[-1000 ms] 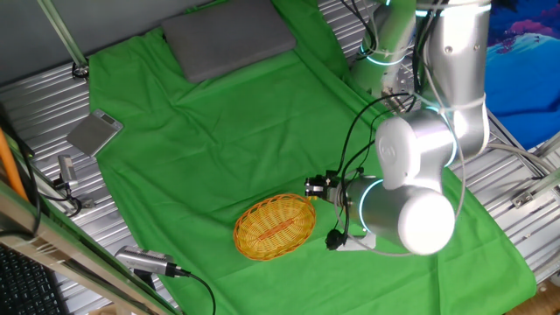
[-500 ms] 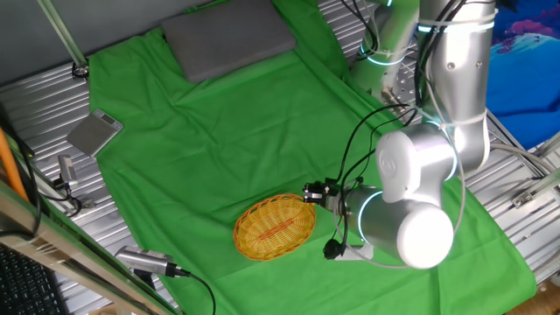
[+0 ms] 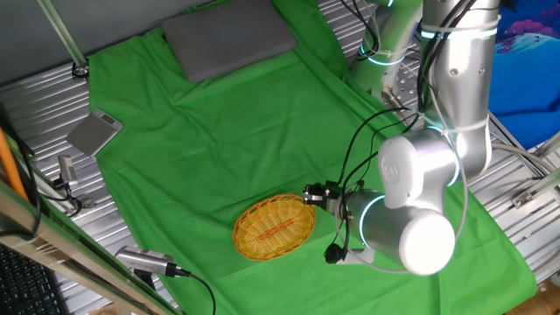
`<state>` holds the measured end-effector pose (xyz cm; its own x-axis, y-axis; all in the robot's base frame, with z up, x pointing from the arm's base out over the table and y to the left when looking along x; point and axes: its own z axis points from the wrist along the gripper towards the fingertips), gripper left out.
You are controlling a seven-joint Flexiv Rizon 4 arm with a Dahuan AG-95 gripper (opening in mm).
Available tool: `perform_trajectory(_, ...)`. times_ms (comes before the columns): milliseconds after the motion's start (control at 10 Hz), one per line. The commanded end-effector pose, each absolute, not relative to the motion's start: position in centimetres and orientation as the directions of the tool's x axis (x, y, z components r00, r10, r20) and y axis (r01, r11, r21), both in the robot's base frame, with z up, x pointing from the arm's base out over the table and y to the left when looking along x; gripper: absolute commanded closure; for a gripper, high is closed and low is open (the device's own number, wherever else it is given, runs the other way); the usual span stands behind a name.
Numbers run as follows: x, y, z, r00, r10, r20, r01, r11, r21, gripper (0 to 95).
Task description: Use a clamp
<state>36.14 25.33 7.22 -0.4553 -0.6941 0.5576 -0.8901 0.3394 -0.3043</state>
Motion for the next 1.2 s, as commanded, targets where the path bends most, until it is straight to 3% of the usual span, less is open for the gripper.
perform_trajectory(100, 36.03, 25.24, 7.37, -0.45, -0.698, 0.557, -0.893, 0.335, -0.301, 95.0)
perform_trajectory(1200, 35.44, 25.19, 8.33, -0.421, -0.664, 0.618, -0.906, 0.267, -0.329, 95.0)
